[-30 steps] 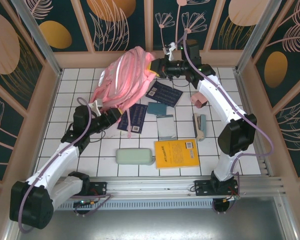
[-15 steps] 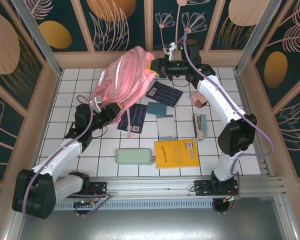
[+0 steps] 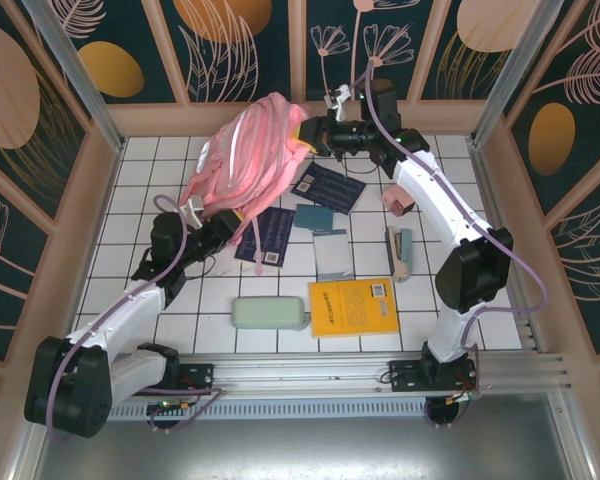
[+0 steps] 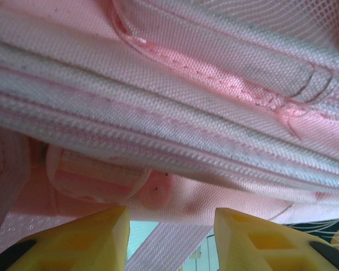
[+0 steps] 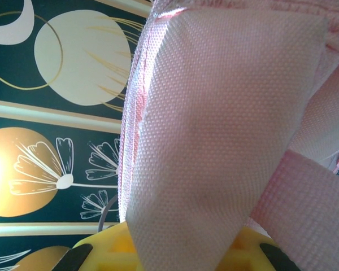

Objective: Pack the student bag
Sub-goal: Unzip the student bag at the top-left of the table.

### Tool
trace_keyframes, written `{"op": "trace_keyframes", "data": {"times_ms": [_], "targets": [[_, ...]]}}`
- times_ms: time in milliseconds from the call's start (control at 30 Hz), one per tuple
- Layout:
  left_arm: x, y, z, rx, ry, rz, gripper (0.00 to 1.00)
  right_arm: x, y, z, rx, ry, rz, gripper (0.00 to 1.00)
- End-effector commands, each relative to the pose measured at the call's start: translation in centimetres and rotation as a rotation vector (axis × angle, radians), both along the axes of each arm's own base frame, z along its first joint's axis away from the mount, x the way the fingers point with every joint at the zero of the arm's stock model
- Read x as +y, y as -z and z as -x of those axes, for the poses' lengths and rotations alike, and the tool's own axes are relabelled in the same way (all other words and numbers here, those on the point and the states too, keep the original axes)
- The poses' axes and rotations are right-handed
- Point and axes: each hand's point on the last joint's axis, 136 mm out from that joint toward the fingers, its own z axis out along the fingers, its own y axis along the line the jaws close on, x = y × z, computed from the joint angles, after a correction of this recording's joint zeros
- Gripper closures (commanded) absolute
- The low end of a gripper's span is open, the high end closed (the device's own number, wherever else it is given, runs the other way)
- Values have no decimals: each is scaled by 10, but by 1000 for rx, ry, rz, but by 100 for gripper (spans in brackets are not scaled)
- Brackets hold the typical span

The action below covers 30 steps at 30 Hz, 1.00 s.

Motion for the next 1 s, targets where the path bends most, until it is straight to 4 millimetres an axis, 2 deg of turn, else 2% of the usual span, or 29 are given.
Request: {"op": "trace_keyframes", "data": {"times_ms": [0,200,433,700,800,933,967], "targets": [[2,-29,-13,-87,-19,-14,56,7,-45,20,-108,-51,-62,100],[3,-38,-14,-106,-13,-39,57,6,-43,20,-113,-42,-42,100],[5,-15,-10,-63,-21,-46,59,6,-49,20,-119,-42,-53,100],[5,-2,-16,-52,-24,-72,67,19,-50,26,-119,-71,-60,100],[6,-2,-22,-60,-27,-108,73,25,-48,30,-125,-83,-50,100],[8,-11,-30,-93,-31,-168,97,27,-38,32,-143,-69,6,100],[9,-16,-31,-107,-30,-178,100,27,-34,31,-150,-61,27,100]]}}
